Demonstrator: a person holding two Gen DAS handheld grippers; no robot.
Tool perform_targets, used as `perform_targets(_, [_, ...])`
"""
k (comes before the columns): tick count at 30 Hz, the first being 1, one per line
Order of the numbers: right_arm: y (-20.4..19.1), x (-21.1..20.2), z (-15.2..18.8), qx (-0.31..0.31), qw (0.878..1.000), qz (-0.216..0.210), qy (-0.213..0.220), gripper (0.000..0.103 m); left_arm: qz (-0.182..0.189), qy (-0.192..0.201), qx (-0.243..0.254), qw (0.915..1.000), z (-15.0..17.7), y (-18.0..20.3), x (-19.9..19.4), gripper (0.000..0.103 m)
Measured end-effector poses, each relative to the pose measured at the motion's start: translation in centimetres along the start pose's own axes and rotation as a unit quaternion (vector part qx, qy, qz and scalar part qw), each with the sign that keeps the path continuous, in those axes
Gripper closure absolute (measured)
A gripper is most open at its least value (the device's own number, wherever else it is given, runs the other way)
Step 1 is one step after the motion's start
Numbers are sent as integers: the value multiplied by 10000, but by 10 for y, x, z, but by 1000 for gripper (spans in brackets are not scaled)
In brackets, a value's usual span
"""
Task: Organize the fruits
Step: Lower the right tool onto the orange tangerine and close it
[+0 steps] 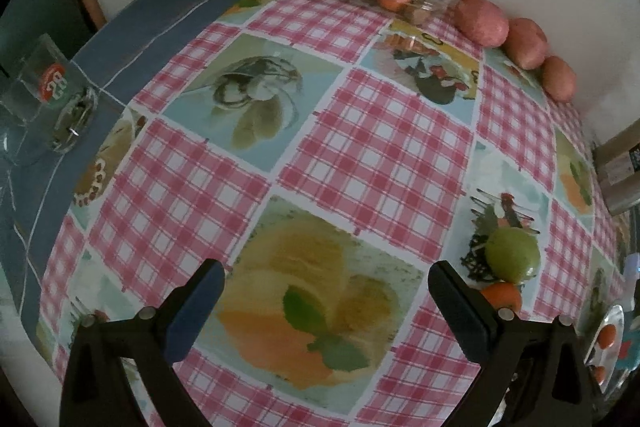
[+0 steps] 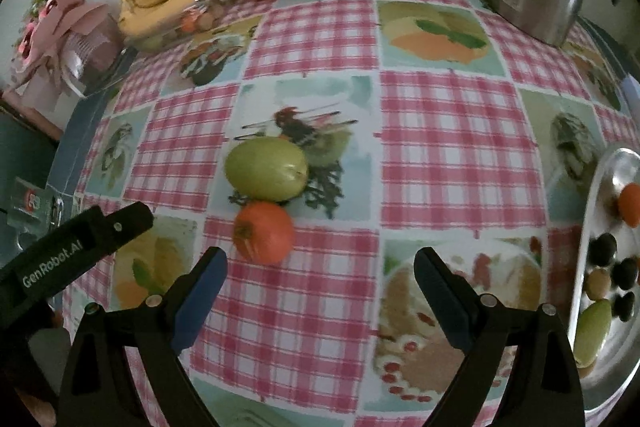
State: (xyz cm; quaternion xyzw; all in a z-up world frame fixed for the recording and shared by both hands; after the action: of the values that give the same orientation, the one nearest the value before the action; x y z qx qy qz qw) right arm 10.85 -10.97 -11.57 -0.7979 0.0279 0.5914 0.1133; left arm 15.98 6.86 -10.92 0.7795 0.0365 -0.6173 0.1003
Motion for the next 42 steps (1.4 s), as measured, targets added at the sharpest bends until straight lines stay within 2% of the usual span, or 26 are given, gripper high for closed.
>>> perform_targets(7, [-22,12,-4,-353,9991,235,24,8,8,19,-101,9999,-2,-9,-3,0])
perform_targets(13, [-29,23,-3,-393,9987,317,-61,8,25,-138,-113,9998,-3,-12,7,0])
perform_targets(18, [-32,25,-5,-427,9980,468,12,10,15,-89,-161,9998,-5,-16,5,0])
perform_targets(23, [-31,18,-8,-395,9979,488,159,36,10,-104,-179,9998,-4,-16,4,0])
perform_targets(32, [-31,16,-9,-286,9993,149,181,60,45,-34,-177,9998,-5,-12,-1,0])
perform_targets(34, [-30,17,-9,-253,9995,104,186,64,41,-19,-158,9999,-5,-12,-3,0])
perform_targets(42, [-25,14,-6,-93,9997,-102,184,64,56,-43,-120,9999,-5,-8,-1,0])
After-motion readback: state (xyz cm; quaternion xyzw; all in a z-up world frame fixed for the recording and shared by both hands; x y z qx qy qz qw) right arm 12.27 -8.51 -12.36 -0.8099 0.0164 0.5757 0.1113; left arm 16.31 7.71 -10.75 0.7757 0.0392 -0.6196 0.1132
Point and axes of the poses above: each gripper's, at about its wrist camera, not at the fingertips, and x roughly the way its jaws point, y to its right, z to its underside, the point moved 4 cm from there along x, roughly the way its jaws point, and after that the axes turned 5 degrees about -y, right-handed, at the moved point
